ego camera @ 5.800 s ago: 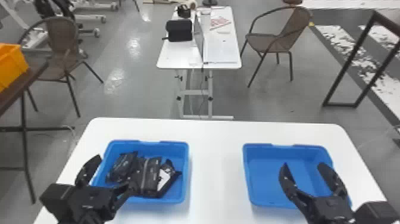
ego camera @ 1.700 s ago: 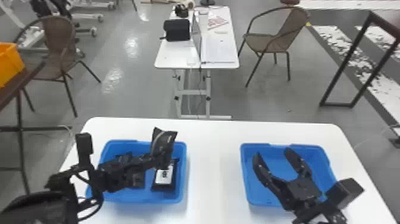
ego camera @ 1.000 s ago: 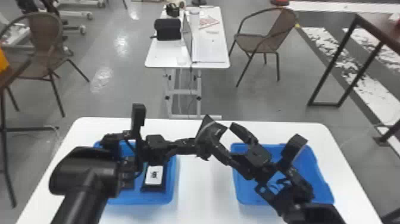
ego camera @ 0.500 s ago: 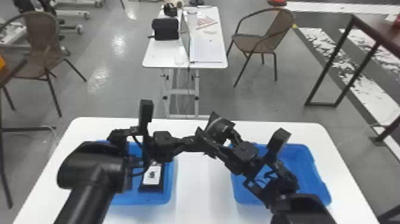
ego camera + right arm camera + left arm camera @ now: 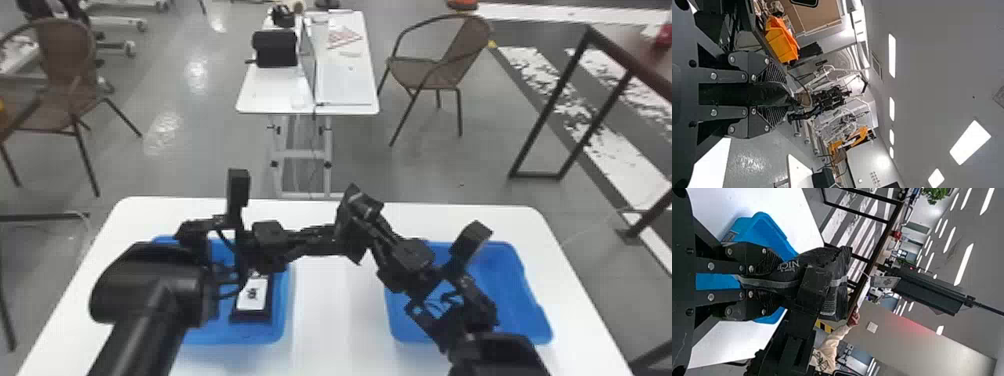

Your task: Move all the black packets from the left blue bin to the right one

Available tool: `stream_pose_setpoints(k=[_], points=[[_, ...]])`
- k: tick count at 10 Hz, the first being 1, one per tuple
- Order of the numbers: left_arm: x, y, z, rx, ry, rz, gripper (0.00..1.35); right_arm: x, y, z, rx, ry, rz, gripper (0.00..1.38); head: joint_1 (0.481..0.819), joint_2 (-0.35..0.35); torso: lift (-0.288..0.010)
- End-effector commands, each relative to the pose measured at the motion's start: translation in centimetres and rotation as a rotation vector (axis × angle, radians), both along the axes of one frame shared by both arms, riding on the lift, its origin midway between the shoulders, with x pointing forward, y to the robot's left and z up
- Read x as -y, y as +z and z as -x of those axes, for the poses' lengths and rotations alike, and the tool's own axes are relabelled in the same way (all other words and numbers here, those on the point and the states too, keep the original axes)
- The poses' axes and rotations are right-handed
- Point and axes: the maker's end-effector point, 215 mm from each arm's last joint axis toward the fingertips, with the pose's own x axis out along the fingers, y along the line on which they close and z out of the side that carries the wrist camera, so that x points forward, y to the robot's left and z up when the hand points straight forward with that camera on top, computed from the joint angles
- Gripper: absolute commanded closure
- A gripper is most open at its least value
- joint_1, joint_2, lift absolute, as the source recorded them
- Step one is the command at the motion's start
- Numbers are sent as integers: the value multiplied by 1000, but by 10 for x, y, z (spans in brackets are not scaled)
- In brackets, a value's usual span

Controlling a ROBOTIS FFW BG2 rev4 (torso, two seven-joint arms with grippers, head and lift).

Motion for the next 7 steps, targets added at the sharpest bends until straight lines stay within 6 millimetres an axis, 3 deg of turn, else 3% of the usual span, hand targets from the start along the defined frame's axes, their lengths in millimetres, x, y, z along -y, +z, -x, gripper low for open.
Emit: stream_pose_setpoints(k=[1, 2, 3, 5, 7], points=[[-12, -8, 0, -27, 54, 16, 726, 6, 0, -4, 2, -19, -5, 1283, 695, -57, 0], [-30, -16, -2, -44, 117, 3, 377, 22, -5, -9, -5, -57, -2, 1282, 695, -54, 0], [-54, -22, -1, -52, 183, -4, 111, 49, -16, -16, -24, -110, 5, 1282, 695, -49, 0], [-111, -25, 2, -46, 334, -3, 125, 129, -58, -17, -99, -245, 41, 1282, 695, -55, 0], [-176, -29, 8, -48, 539, -5, -2, 196, -115, -4, -212, -337, 84, 1268, 695, -69, 0]])
